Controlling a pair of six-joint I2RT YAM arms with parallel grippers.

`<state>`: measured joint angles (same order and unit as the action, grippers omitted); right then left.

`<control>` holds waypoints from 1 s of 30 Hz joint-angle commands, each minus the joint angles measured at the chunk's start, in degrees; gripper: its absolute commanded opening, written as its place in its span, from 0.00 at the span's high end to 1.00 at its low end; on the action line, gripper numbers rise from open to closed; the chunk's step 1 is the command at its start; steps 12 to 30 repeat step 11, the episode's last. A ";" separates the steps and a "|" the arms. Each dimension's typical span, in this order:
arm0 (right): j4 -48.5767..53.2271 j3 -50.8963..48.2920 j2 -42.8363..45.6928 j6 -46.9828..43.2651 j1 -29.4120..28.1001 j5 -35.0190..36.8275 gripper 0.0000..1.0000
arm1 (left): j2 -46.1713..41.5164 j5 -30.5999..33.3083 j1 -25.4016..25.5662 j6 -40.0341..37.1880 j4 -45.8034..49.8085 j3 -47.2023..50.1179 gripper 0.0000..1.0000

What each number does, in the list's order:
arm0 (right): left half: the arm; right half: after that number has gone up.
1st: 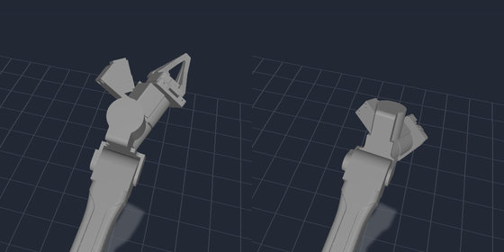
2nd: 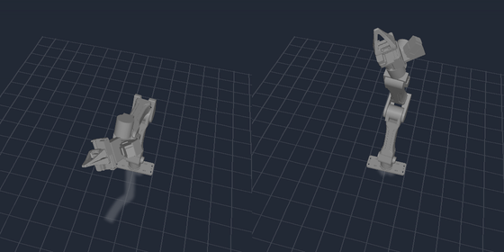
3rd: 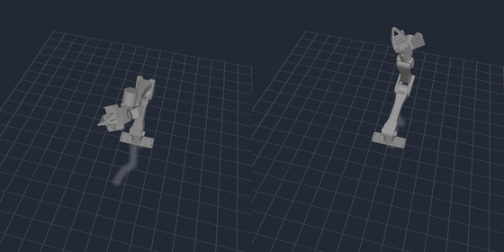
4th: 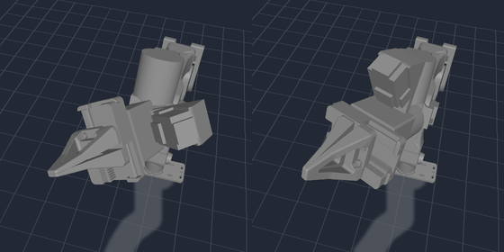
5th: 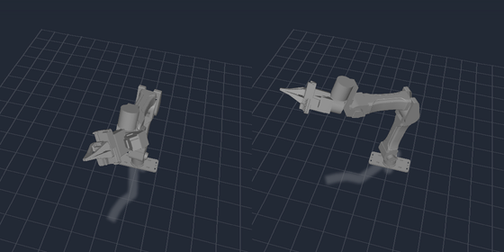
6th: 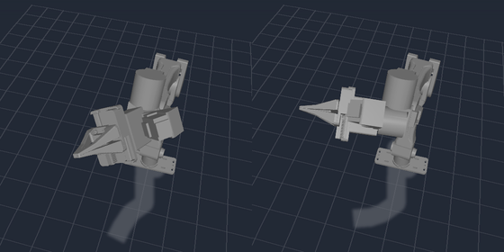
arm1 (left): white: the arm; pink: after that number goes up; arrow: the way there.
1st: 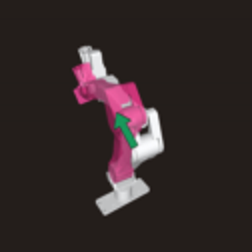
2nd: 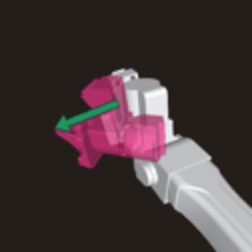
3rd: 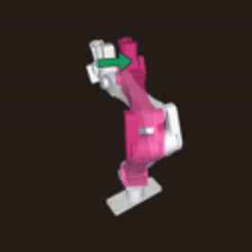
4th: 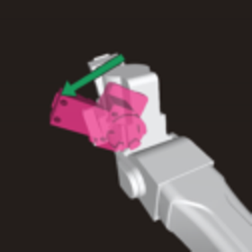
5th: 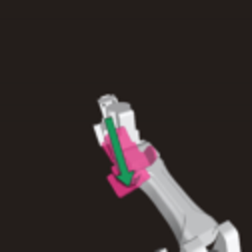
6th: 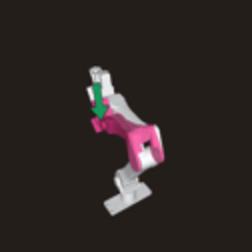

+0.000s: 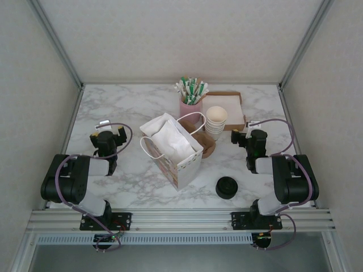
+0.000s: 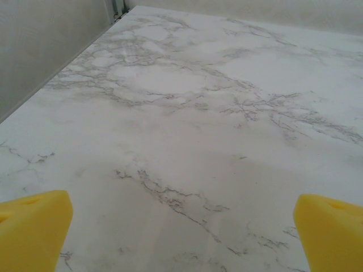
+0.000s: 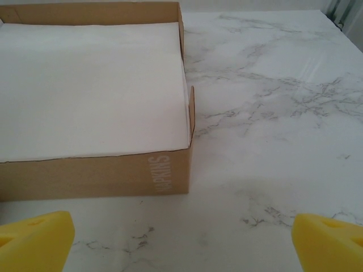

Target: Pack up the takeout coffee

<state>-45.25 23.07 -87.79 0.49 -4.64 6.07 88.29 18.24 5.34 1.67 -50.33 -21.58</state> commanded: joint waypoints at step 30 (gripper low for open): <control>-2.03 -0.44 -0.45 0.51 0.37 -0.62 0.01 | -0.15 -0.95 -0.56 0.26 -0.22 -0.39 0.00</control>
